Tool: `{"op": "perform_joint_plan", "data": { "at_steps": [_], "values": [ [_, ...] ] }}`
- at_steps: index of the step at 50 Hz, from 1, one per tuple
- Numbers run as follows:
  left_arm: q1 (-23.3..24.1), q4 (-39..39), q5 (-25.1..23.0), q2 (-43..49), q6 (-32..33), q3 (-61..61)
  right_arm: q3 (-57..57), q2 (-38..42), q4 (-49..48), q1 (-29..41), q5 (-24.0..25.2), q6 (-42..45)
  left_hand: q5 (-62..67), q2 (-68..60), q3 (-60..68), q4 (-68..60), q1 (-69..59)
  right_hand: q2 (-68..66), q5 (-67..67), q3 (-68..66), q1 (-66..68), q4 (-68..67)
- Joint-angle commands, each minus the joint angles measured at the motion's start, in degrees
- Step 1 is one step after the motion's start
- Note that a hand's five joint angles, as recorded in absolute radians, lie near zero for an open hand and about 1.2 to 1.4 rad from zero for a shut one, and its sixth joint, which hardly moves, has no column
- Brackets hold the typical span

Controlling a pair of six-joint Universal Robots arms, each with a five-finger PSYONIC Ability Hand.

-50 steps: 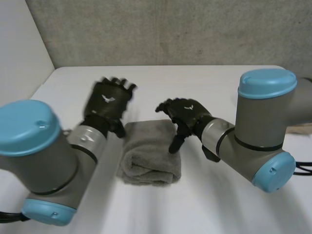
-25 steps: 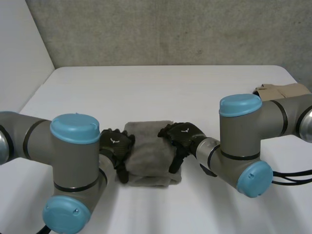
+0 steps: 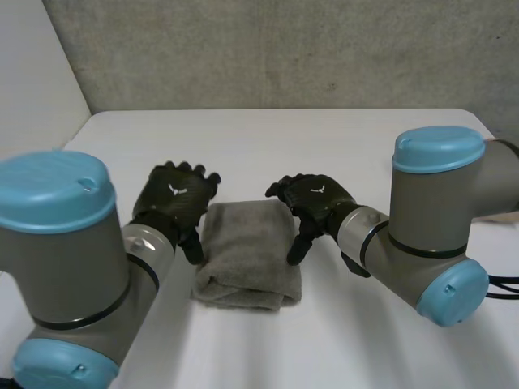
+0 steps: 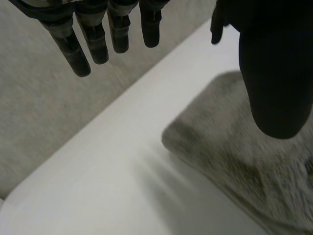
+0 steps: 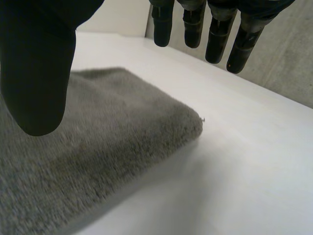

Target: Fold the laundry.

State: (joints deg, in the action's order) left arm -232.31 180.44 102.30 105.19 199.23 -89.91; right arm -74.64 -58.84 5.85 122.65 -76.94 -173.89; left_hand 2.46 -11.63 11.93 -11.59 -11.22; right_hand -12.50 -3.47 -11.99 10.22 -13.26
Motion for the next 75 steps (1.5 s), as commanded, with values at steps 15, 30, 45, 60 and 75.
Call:
{"op": "perform_joint_plan", "data": {
  "at_steps": [15,30,45,60,75],
  "values": [
    [-2.89,0.26,-7.82,15.04,-4.02,4.40,3.71,8.74,-0.14,1.71,-2.43,-4.71,-1.40,0.58,-0.88,0.53,0.16,2.50,3.47,1.99,-0.22,3.26],
    [-4.21,-2.11,-5.88,15.40,0.01,4.66,3.71,9.18,0.30,1.62,-3.22,4.00,-1.23,0.41,-0.71,0.36,-0.01,2.50,3.47,1.99,-0.22,3.26],
    [-3.59,-0.80,-6.76,-1.46,-3.14,4.05,-4.19,-4.78,-4.26,0.92,-3.65,3.56,-2.46,1.63,-1.93,1.59,1.22,2.50,3.47,1.99,-0.22,3.26],
    [-7.54,-1.58,-22.41,-12.38,-12.90,5.19,-17.91,-12.18,-7.61,1.71,-1.64,9.79,-2.41,1.59,-1.89,1.54,1.17,2.50,3.47,1.99,-0.22,3.26],
    [-7.90,-8.00,-24.95,-9.65,-13.69,7.82,-18.35,-3.74,-16.66,5.05,0.74,13.84,-2.41,1.59,-1.89,1.54,1.17,2.50,3.47,1.99,-0.22,3.26]
  ]
}}
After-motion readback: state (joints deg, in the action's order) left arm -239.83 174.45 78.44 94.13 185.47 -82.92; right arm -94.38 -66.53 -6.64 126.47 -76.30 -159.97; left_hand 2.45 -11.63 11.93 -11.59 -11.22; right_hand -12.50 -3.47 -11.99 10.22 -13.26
